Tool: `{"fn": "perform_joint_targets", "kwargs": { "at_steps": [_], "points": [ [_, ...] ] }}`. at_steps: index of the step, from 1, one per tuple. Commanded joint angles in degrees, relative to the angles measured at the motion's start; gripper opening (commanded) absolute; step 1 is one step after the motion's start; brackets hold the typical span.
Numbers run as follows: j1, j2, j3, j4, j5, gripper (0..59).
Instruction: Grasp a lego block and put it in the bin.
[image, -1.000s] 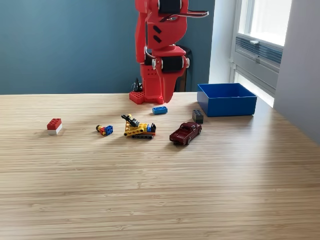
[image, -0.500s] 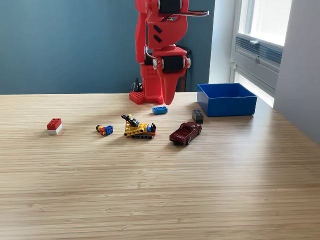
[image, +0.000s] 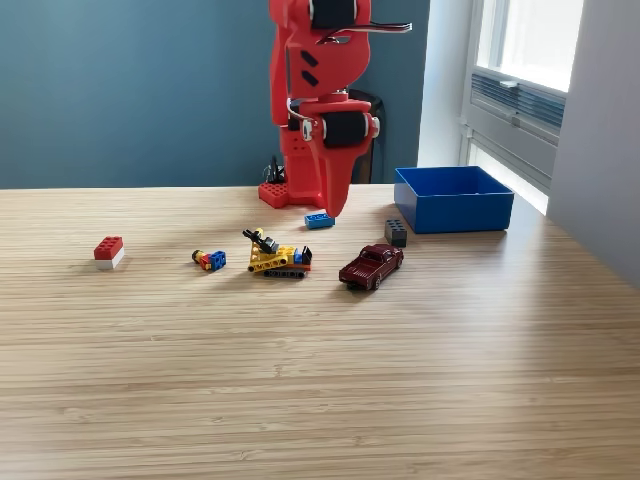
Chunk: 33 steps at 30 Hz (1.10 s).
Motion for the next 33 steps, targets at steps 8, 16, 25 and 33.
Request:
{"fn": "perform_joint_targets", "kwargs": {
  "at_steps": [8,16,25,33],
  "points": [
    [-13.9,6.1,4.7,-0.3,-5.4,0.4],
    [-20.7,6.1,7.3,-0.1,-14.6,0.4],
    [-21.7,6.0,9.1,-0.2,-25.2,3.7],
    [-22.4,6.0,8.4,-0.3,-25.1,3.7]
  ]
}}
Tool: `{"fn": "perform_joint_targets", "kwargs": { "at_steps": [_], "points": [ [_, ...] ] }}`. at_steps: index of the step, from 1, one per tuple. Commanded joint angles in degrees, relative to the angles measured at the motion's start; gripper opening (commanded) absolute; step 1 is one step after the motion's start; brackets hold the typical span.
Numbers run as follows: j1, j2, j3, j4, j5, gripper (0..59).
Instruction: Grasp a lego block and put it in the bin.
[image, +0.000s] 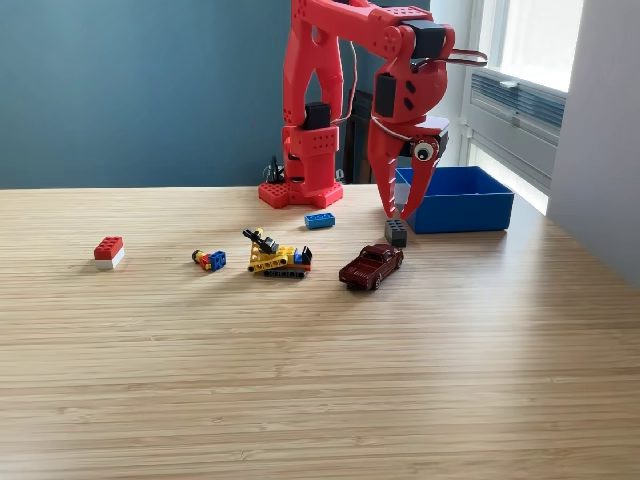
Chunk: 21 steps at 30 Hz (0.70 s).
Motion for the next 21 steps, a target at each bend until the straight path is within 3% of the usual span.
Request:
{"fn": "perform_joint_targets", "kwargs": {
  "at_steps": [1,10,21],
  "points": [
    [-1.2,5.8,-1.2,-0.2,0.4,3.7],
    [-2.4,5.8,-1.2,-0.2,3.5,3.7],
    [-2.5,5.8,-3.5,-1.3,37.5,6.2]
  ]
}}
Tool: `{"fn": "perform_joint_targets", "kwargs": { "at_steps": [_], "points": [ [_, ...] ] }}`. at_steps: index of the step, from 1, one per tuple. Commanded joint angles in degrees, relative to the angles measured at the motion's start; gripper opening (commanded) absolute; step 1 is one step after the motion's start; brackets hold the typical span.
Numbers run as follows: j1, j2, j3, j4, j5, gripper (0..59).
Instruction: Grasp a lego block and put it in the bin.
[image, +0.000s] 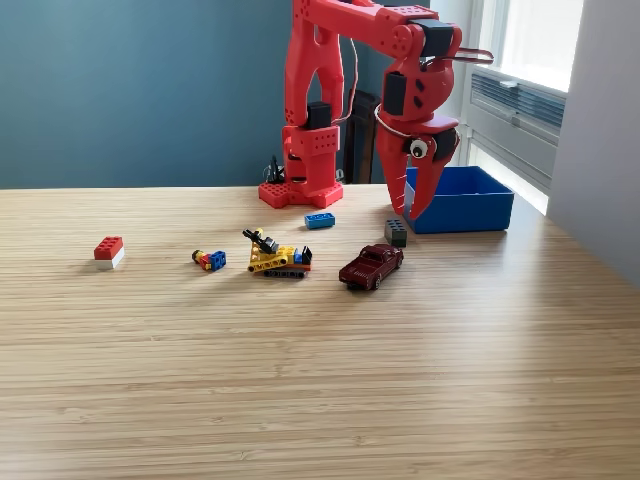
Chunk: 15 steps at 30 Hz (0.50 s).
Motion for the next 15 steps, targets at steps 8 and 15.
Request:
{"fn": "perform_joint_targets", "kwargs": {
  "at_steps": [8,15],
  "points": [
    [-2.0,5.8,2.4,-3.3,24.1,22.6],
    [-5.7,5.8,8.1,-4.7,28.5,29.9]
  ]
}}
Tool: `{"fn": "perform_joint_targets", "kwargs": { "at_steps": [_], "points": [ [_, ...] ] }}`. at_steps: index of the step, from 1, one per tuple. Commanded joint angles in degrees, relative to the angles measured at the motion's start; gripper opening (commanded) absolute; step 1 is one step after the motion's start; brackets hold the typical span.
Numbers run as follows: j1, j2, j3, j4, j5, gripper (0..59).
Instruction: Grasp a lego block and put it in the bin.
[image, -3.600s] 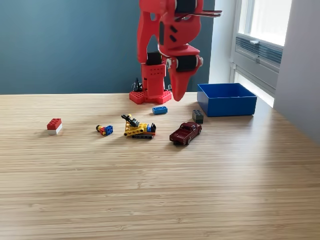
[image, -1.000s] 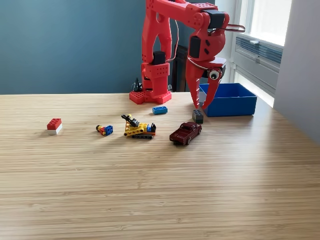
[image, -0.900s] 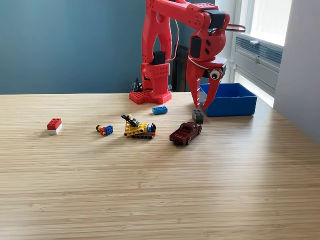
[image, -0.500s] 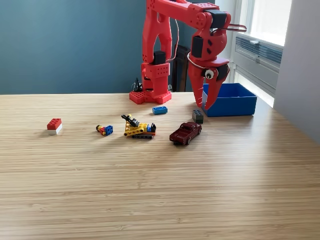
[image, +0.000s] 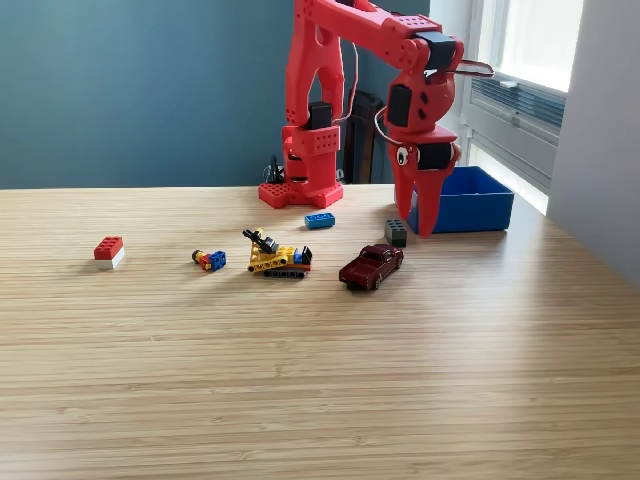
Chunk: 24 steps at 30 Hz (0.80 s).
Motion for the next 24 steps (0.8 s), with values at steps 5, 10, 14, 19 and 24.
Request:
{"fn": "perform_joint_targets", "kwargs": {
  "at_steps": [5,10,14,19,24],
  "points": [
    [-3.4,5.8,2.5,-0.5,2.8,29.1],
    [-4.3,5.8,4.4,-0.4,3.6,29.1],
    [-5.4,5.8,5.7,-0.4,3.7,29.1],
    [-4.4,5.8,6.5,0.1,3.1,29.5],
    [-2.1,5.8,7.5,0.2,2.5,29.4]
  ]
}}
